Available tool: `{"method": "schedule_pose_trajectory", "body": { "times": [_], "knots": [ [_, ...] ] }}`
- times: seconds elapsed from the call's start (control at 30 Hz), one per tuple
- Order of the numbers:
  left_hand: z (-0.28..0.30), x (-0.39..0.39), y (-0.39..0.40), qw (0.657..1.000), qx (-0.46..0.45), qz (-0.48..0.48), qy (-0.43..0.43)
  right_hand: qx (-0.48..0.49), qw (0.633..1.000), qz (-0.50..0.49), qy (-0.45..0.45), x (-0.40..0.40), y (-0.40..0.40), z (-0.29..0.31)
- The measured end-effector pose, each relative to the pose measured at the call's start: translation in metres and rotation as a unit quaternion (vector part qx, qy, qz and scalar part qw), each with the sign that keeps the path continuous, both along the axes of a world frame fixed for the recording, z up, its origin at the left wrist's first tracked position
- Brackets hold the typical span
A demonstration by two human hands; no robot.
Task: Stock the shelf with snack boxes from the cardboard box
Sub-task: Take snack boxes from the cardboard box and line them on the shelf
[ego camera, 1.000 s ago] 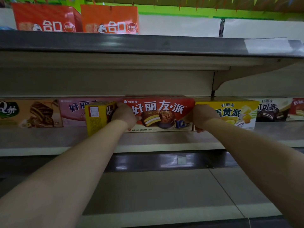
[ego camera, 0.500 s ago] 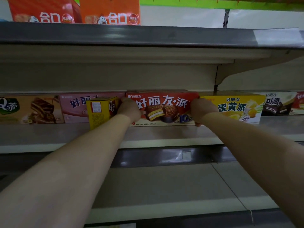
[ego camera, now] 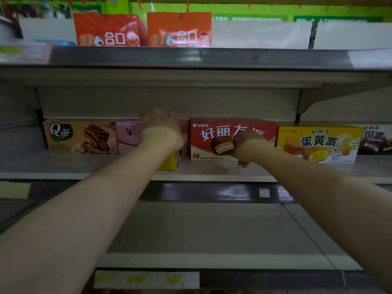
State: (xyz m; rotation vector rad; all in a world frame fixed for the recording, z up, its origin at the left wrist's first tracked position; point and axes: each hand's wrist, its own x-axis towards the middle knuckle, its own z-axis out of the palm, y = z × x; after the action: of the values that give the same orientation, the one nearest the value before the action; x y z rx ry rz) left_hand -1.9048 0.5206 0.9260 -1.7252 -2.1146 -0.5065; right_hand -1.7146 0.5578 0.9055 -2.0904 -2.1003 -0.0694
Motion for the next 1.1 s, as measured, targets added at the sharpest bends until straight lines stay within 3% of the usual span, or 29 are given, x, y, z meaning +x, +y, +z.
{"method": "schedule_pose_trajectory", "body": {
  "times": [0.07, 0.17, 0.23, 0.3, 0.4, 0.5, 0.57, 0.67, 0.77, 0.83, 0.87, 0.97, 1.03, 1.1],
  "knots": [
    [-0.008, -0.016, 0.007, 0.994, -0.041, -0.009, -0.101, -0.006, 1.000, 0.007, 0.029, -0.006, -0.002, -0.001],
    [-0.015, -0.032, 0.011, 0.966, -0.018, -0.049, -0.253, -0.021, 0.999, 0.011, 0.027, -0.010, -0.011, -0.002],
    [-0.013, -0.039, 0.009, 0.954, 0.015, -0.077, -0.290, -0.026, 0.998, 0.004, 0.053, -0.011, -0.017, -0.003],
    [-0.008, -0.043, 0.003, 0.940, 0.053, -0.110, -0.320, -0.021, 0.990, 0.000, 0.137, -0.011, -0.024, -0.006],
    [-0.004, -0.046, -0.004, 0.916, 0.107, -0.146, -0.359, 0.019, 0.952, 0.002, 0.306, -0.011, -0.038, -0.010],
    [-0.007, -0.040, -0.017, 0.900, 0.132, -0.155, -0.385, 0.069, 0.925, 0.018, 0.374, -0.008, -0.053, -0.015],
    [-0.011, -0.032, -0.030, 0.852, 0.167, -0.189, -0.459, 0.097, 0.915, 0.033, 0.391, -0.004, -0.067, -0.016],
    [-0.015, -0.013, -0.053, 0.727, 0.166, -0.260, -0.613, 0.113, 0.888, 0.061, 0.442, 0.003, -0.094, -0.016],
    [-0.018, 0.021, -0.088, 0.638, 0.085, -0.314, -0.698, 0.034, 0.790, 0.089, 0.605, 0.018, -0.135, -0.016],
    [-0.030, 0.052, -0.115, 0.627, 0.019, -0.336, -0.703, -0.017, 0.720, 0.100, 0.687, 0.040, -0.172, -0.022],
    [-0.043, 0.072, -0.133, 0.623, 0.004, -0.338, -0.705, -0.032, 0.704, 0.104, 0.702, 0.056, -0.194, -0.030],
    [-0.093, 0.128, -0.179, 0.588, -0.028, -0.326, -0.740, -0.035, 0.724, 0.095, 0.682, 0.106, -0.255, -0.069],
    [-0.130, 0.171, -0.215, 0.553, -0.065, -0.323, -0.765, -0.017, 0.723, 0.066, 0.688, 0.142, -0.296, -0.103],
    [-0.160, 0.207, -0.249, 0.538, -0.099, -0.320, -0.773, 0.011, 0.713, 0.019, 0.701, 0.173, -0.332, -0.134]
  ]
}}
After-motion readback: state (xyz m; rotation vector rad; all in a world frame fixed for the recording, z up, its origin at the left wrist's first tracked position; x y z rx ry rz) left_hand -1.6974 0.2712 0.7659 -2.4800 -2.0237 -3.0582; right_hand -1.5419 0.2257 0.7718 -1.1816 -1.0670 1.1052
